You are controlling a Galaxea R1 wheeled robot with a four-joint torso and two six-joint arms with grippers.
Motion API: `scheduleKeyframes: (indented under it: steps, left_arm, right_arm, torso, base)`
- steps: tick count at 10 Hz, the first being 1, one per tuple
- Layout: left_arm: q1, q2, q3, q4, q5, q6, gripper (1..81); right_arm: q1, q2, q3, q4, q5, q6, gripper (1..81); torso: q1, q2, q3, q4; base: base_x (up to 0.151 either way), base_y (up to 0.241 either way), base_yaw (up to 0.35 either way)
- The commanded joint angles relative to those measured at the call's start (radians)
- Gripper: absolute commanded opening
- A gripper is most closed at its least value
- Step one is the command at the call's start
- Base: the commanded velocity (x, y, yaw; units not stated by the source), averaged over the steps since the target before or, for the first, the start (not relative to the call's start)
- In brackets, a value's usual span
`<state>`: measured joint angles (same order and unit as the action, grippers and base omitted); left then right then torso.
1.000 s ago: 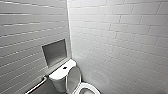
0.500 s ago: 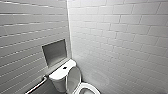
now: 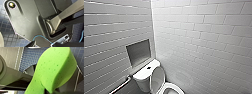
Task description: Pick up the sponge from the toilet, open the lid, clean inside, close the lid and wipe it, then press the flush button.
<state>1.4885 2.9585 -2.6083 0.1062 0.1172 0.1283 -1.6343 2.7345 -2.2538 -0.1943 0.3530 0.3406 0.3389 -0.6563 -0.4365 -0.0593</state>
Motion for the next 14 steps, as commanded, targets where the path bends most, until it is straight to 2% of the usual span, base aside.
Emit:
scheduleKeyframes:
  steps: [1, 4, 7, 8, 10, 11, 13, 14]
  left_arm:
    - [-0.064, 0.042, -0.081, -0.022, 0.056, 0.025, 81.1]
    - [-0.066, 0.042, -0.087, -0.020, 0.056, 0.027, 81.1]
    - [-0.066, 0.042, -0.087, -0.017, 0.056, 0.028, 81.1]
    - [-0.066, 0.042, -0.087, -0.016, 0.058, 0.028, 81.1]
    - [-0.066, 0.041, -0.087, -0.016, 0.058, 0.028, 81.1]
    - [-0.066, 0.038, -0.087, -0.016, 0.058, 0.027, 81.1]
    - [-0.066, 0.036, -0.087, -0.016, 0.062, 0.028, 81.1]
    - [-0.066, 0.036, -0.087, -0.016, 0.064, 0.027, 81.1]
  right_arm:
    - [0.024, 0.015, -0.038, -0.022, -0.068, -0.002, 1.0]
    - [0.021, 0.043, -0.068, -0.022, -0.074, 0.001, 1.0]
    - [0.024, 0.047, -0.075, -0.025, -0.089, -0.002, 1.0]
    - [0.024, 0.047, -0.075, -0.025, -0.089, -0.002, 1.0]
    - [0.024, 0.056, -0.076, -0.024, -0.097, -0.002, 1.0]
    - [0.024, 0.066, -0.084, -0.022, -0.109, -0.002, 1.0]
    - [0.020, 0.082, -0.116, -0.022, -0.109, -0.002, 1.0]
    - [0.020, 0.090, -0.131, -0.022, -0.109, -0.002, 1.0]
  torso:
    - [-0.064, 0.100, 0.000, 0.000]
    - [-0.081, 0.126, 0.000, 0.000]
    - [-0.151, 0.233, 0.000, 0.000]
    - [-0.110, 0.169, 0.080, 0.000]
    - [-0.130, 0.203, 0.118, 0.000]
    - [-0.136, 0.213, 0.050, 0.000]
    - [-0.141, 0.216, 0.103, 0.000]
    - [-0.142, 0.216, 0.110, 0.000]
  base:
    - [0.000, 0.000, 0.000]
    - [0.000, 0.000, 0.000]
    - [0.000, 0.000, 0.000]
    - [0.000, 0.000, 0.000]
    - [0.000, 0.000, 0.000]
    - [0.000, 0.000, 0.000]
    - [0.000, 0.000, 0.000]
    - [0.000, 0.000, 0.000]
